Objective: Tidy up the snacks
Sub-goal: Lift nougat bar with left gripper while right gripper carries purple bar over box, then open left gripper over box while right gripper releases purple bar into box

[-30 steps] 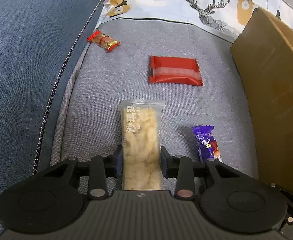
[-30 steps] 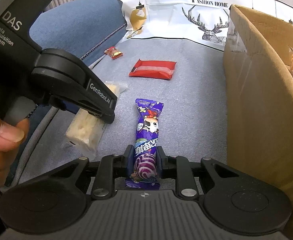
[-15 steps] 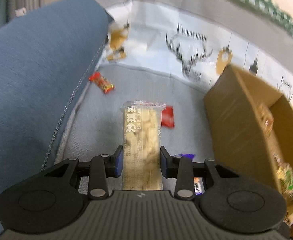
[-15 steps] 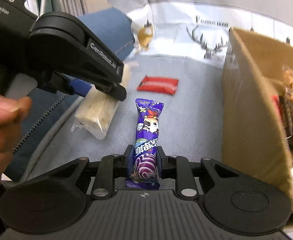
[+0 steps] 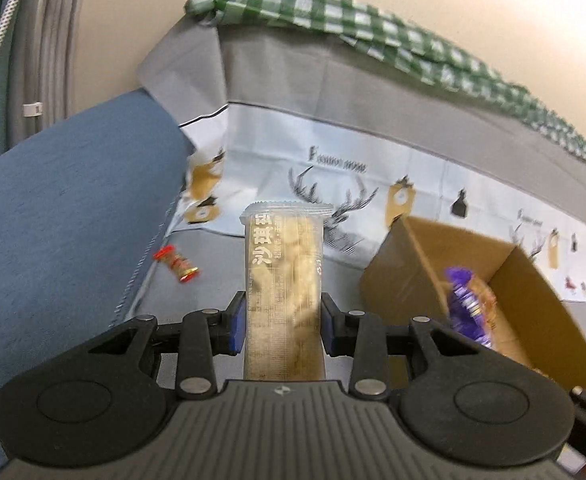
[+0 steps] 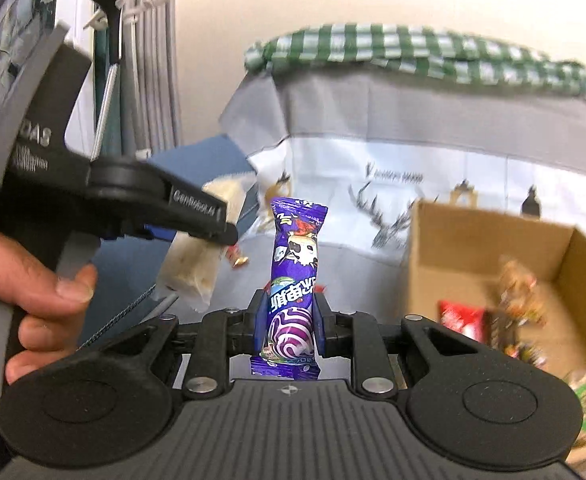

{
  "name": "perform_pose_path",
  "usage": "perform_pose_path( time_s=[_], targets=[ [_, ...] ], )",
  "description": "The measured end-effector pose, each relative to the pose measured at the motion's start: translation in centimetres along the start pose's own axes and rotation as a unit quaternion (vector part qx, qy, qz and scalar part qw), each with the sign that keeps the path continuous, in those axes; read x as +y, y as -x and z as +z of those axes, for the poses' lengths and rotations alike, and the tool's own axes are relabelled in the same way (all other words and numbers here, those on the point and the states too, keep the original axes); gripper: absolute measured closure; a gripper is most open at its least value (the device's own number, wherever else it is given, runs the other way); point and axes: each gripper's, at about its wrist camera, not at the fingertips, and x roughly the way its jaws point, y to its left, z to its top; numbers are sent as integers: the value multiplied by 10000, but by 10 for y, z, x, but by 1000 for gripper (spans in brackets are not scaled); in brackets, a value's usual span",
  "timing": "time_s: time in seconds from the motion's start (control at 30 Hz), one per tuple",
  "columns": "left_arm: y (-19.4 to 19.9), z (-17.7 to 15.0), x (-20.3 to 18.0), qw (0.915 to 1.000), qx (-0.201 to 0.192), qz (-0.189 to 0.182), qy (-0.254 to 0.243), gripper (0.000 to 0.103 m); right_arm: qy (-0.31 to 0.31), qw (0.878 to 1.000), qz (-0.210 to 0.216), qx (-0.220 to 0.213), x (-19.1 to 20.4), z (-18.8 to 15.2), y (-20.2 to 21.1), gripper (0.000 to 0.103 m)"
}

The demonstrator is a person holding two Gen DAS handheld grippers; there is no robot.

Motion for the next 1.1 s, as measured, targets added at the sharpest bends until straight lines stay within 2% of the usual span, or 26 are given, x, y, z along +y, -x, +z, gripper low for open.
perform_pose_path(
  time_s=[0.13, 0.3, 0.43, 0.53, 0.63, 0.73, 0.9, 1.1],
  targets=[
    [0, 4, -14, 9994, -147, -300, -19, 63, -168, 9995, -172, -205, -29, 15, 18, 79],
    [2, 7, -37, 9966, -382, -711, -157, 63, -349, 9965, -510, -558, -82, 47, 38, 79],
    [2, 5, -61, 9926, -535, -1040, -318, 63, -288, 9914, -1024, -766, -132, 62, 42, 79],
    [-1, 3, -78, 9893, -577, -1261, -452, 63, -642, 9844, -1477, -713, -172, 51, 42, 79],
    [-6, 0, -99, 9856, -573, -1476, -585, 63, -1105, 9780, -1730, -382, -198, 39, 38, 79],
    [-13, -6, -120, 9822, -522, -1674, -678, 63, -1232, 9757, -1777, -344, -211, 36, 38, 79],
    [-26, -15, -158, 9753, -482, -1924, -970, 63, -1032, 9779, -1805, -233, -208, 32, 28, 79],
    [-44, -20, -184, 9716, -429, -2086, -1031, 63, -868, 9789, -1842, -162, -208, 31, 32, 79]
  ],
)
